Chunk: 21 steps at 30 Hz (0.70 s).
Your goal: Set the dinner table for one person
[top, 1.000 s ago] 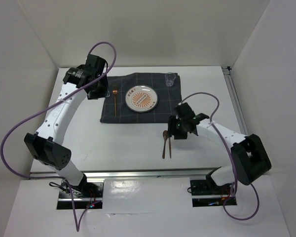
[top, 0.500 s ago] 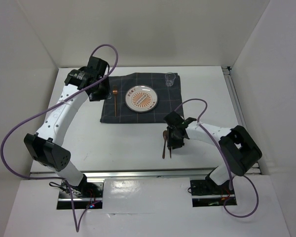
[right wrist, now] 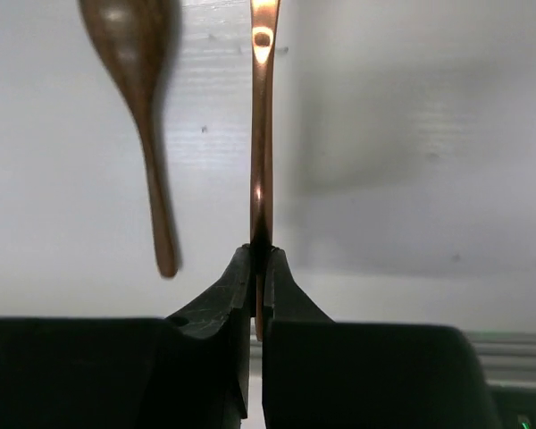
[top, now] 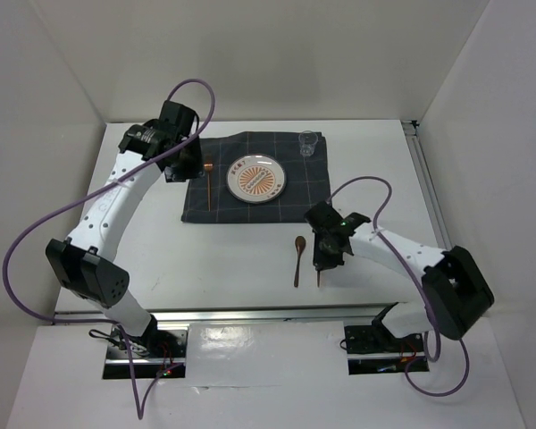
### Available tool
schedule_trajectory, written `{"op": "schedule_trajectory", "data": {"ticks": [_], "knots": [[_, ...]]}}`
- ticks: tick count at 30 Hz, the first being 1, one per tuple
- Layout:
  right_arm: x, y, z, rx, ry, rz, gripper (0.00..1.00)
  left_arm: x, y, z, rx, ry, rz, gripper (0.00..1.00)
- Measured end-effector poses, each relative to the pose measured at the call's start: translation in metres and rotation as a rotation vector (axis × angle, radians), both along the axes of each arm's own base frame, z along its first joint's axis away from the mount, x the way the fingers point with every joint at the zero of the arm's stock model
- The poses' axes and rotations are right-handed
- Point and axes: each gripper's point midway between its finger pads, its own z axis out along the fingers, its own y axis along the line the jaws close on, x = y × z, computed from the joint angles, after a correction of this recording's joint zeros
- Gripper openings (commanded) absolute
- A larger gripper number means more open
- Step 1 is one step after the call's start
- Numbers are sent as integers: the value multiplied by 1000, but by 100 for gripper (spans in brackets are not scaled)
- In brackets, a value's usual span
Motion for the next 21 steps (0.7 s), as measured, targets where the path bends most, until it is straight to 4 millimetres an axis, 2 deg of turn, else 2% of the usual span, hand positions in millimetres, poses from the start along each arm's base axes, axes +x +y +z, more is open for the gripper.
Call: {"op": "schedule_trajectory", "data": {"ticks": [2,5,9,12,14,17,19,21], "knots": [[-1,-3,17,7,-22,-3,0,4,-2,0,-4,-2,-3,56],[8,3,45,29,-58,-7,0,8,-4,0,-6,-6,-11,56],[35,14,77,53,-139,3,0,11,-6,2,-9,-15,-16,56],[71,15,91,44,-183,15,0,12,-6,2,-10,-19,-18,56],[105,11,91,20,-204,15,0,13,-6,2,-9,-18,-17,56],[162,5,78,-10,-233,23,0,13,-5,2,-5,-19,-18,58],[190,1,61,-22,-232,34,0,13,-5,2,-2,-21,-16,58],[207,-5,44,-32,-214,44,0,13,-4,2,2,-22,-14,58]]}}
